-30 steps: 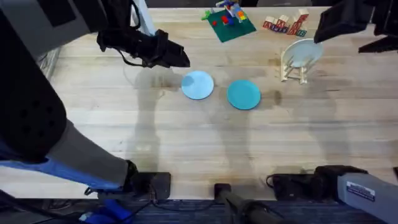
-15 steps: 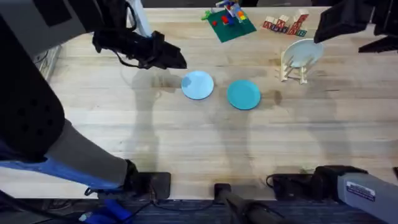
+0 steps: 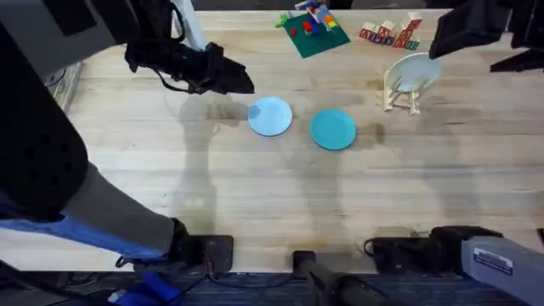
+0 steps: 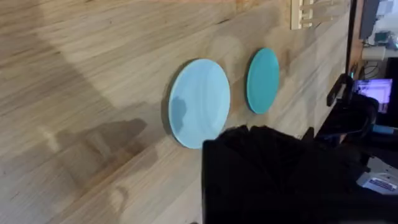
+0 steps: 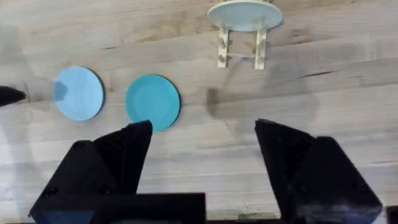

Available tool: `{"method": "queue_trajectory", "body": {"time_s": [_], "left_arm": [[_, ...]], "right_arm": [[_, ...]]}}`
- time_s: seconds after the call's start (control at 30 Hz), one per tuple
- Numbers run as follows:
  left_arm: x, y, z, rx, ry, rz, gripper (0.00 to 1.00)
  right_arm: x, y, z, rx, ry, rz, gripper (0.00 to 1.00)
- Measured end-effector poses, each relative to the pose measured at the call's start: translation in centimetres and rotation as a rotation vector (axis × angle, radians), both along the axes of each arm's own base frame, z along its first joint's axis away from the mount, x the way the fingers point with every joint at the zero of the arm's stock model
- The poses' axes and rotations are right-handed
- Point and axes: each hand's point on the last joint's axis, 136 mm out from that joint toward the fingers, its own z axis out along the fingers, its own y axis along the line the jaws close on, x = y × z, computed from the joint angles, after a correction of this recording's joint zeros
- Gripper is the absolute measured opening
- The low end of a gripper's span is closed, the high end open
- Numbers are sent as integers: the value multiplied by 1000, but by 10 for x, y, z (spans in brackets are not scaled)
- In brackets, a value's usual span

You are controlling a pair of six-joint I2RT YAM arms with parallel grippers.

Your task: Pick up the plates from the table one by one and place each into a slot on the dish rack.

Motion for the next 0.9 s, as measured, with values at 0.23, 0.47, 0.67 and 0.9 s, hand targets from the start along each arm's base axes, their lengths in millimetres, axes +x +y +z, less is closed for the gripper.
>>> {"method": "queue_trajectory", "body": {"time_s": [0.23,0.47,0.67,0.9], "left_arm": [[0,2,-2,18,2,2,40],[2,3,-6,27,-16,2,40],[-4,3,-21,24,23,1,40],[-6,2,-55,19,114,-1,40]], "right_arm": [[0,0,0,0,0,0,995],[0,0,0,0,0,0,996],[0,0,0,2,1,-4,996],[0,0,0,6,1,-10,996]]}}
